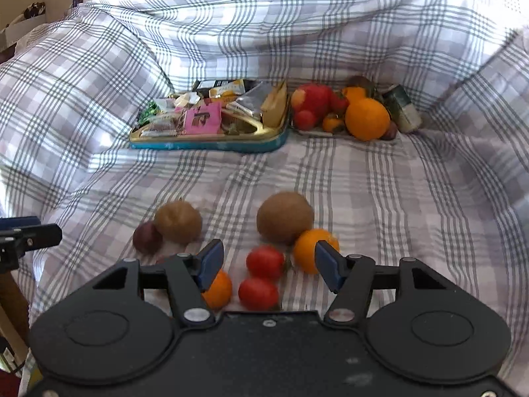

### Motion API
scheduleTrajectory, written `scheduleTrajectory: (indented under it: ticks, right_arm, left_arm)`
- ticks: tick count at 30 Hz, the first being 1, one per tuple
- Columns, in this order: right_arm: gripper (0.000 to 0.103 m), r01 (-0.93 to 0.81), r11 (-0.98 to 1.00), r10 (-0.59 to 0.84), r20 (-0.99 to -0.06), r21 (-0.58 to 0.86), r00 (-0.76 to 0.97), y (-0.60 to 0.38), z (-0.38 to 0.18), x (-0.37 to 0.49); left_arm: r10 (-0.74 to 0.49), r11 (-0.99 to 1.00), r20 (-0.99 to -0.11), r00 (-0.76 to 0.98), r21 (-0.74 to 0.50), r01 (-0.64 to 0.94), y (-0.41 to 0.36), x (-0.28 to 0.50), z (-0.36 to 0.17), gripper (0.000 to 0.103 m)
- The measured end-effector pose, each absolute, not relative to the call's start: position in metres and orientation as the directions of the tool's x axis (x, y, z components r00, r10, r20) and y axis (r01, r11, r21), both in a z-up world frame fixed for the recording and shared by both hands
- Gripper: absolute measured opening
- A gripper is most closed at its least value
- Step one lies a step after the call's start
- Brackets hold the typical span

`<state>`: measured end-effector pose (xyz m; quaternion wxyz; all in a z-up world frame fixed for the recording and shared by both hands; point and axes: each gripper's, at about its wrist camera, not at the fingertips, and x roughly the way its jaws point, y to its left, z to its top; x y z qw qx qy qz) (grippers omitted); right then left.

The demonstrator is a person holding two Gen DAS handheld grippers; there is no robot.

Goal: Organize fruits
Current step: 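Grasp a kiwi with the right tool while the left tool reaches another plum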

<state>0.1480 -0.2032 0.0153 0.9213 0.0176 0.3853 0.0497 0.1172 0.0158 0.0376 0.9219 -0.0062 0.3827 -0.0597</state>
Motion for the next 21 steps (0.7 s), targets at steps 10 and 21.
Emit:
scheduleTrajectory:
  ticks: [10,21]
  right_arm:
    - [0.065,-0.053,0.999,0.045,-0.72,0.012,0.692,-0.196,0.015,0.206]
    - [0.067,0.064,0.997,-0.008,-0.747,0.046,0.665,-0.199,-0.005,0.242]
  left_arm:
    - [-0.127,0.992,-0.748,0.652,-0.075,0.106,0.008,0.159,0.033,0.047]
    - [-0.129,0.991,-0.767,0.628,-0.07,0.118,0.004,0.171,0.016,0.047]
